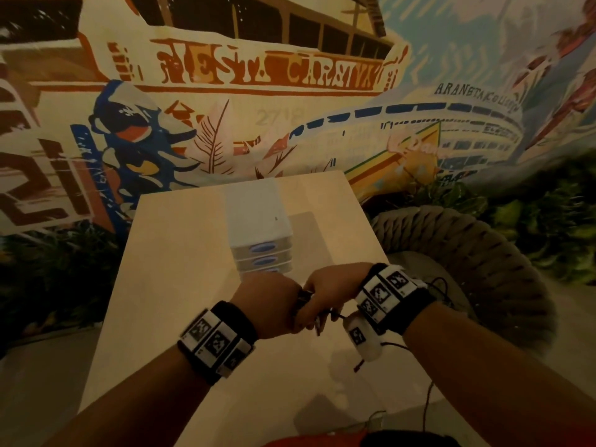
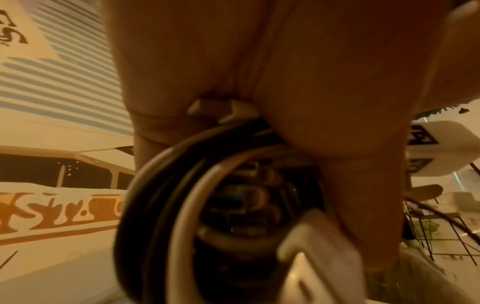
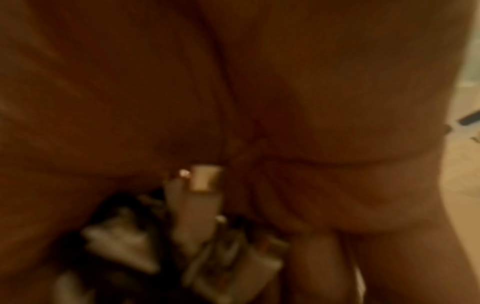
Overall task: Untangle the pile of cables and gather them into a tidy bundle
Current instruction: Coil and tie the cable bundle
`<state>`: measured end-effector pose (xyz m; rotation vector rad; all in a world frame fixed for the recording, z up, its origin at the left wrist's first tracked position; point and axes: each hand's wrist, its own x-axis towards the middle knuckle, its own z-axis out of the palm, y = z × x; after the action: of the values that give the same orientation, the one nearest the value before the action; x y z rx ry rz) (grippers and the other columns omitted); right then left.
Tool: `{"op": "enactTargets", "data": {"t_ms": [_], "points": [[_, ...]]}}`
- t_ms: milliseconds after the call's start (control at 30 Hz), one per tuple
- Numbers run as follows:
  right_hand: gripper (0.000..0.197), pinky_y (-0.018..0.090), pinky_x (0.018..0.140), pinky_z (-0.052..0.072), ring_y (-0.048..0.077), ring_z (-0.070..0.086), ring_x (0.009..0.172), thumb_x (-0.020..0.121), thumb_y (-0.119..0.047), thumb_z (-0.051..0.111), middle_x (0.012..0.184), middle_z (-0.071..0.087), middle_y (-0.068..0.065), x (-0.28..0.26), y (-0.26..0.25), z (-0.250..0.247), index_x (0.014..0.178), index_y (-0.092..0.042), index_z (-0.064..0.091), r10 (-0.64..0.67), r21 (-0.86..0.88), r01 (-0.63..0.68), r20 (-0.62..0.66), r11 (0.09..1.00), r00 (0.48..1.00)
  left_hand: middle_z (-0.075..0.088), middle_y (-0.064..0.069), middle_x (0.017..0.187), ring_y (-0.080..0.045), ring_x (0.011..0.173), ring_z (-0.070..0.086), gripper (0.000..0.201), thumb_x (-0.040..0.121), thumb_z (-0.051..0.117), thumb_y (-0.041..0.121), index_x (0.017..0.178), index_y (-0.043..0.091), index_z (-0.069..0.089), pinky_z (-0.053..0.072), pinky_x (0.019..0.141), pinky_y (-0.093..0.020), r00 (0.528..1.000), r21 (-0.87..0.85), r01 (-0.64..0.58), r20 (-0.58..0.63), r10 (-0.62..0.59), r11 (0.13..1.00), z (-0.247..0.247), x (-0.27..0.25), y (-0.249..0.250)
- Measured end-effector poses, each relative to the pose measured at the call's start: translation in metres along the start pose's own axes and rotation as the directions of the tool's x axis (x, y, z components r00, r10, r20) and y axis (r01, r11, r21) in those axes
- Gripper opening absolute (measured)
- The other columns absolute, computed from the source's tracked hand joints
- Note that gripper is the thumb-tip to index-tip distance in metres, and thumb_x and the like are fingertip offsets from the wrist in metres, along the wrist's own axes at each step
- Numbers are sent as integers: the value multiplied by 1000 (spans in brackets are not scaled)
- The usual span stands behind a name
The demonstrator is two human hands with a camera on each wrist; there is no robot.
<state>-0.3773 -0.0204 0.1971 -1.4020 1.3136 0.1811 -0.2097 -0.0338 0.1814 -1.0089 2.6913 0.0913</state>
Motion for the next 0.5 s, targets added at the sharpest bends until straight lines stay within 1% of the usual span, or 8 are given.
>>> {"op": "enactTargets", "data": {"t_ms": [100,200,233,267,333,400,433,500], "points": [[24,27,70,56,13,71,74,85,-28,77,95,78,4,11,-9,13,97,-8,77,13,-148,-30,-115,988,993,70,2,77,-20,71,67,34,90,56,50,86,22,74,58,68,-31,1000,44,-12,22,11,999,3,3,1],[23,25,66,53,9,65,64,90,-24,69,80,73,0,16,-9,21,100,-5,76,-10,-192,-21,-156,981,988,70,3,81,-19,75,68,31,89,57,50,91,24,72,56,68,-29,1000,18,24,-1,-24,1000,8,1,-3],[24,24,66,53,9,64,63,91,-25,67,76,71,-2,15,-8,22,101,-5,76,-18,-192,-14,-160,981,987,71,5,88,-19,82,69,30,87,59,51,102,27,69,55,69,-29,999,-36,36,-37,-37,999,9,-2,-5],[25,25,67,53,9,66,65,92,-27,66,77,71,-2,14,-7,21,101,-5,75,-22,-179,-6,-155,984,988,72,7,100,-19,92,69,41,84,62,53,118,31,63,55,73,-29,995,-92,45,-84,-53,995,10,-5,-7],[25,28,71,55,10,68,69,92,-29,66,80,72,-2,10,-5,19,99,-6,74,-28,-149,8,-134,989,991,66,10,123,-18,112,64,75,77,68,61,143,35,43,54,87,-32,988,-140,25,-146,-45,990,9,-11,-11],[20,28,71,54,9,67,68,91,-29,68,80,71,-4,3,-5,15,99,-11,73,-49,-157,30,-116,987,992,63,10,127,-17,116,59,85,71,71,70,143,36,41,50,97,-34,990,-100,-49,-137,35,994,5,-16,-12],[16,27,69,54,8,65,67,91,-29,69,79,70,-5,0,-6,13,97,-14,72,-65,-185,45,-103,982,993,64,11,123,-14,111,60,82,69,70,74,138,37,44,50,97,-34,992,-113,-82,-104,70,990,1,-17,-14],[10,25,66,52,8,62,64,90,-31,70,77,68,-5,-7,-13,12,87,-21,67,-101,-318,75,-67,945,993,68,17,112,-7,99,63,77,63,71,81,126,42,52,53,91,-32,997,-294,-59,34,72,954,-9,-18,-16]]}}
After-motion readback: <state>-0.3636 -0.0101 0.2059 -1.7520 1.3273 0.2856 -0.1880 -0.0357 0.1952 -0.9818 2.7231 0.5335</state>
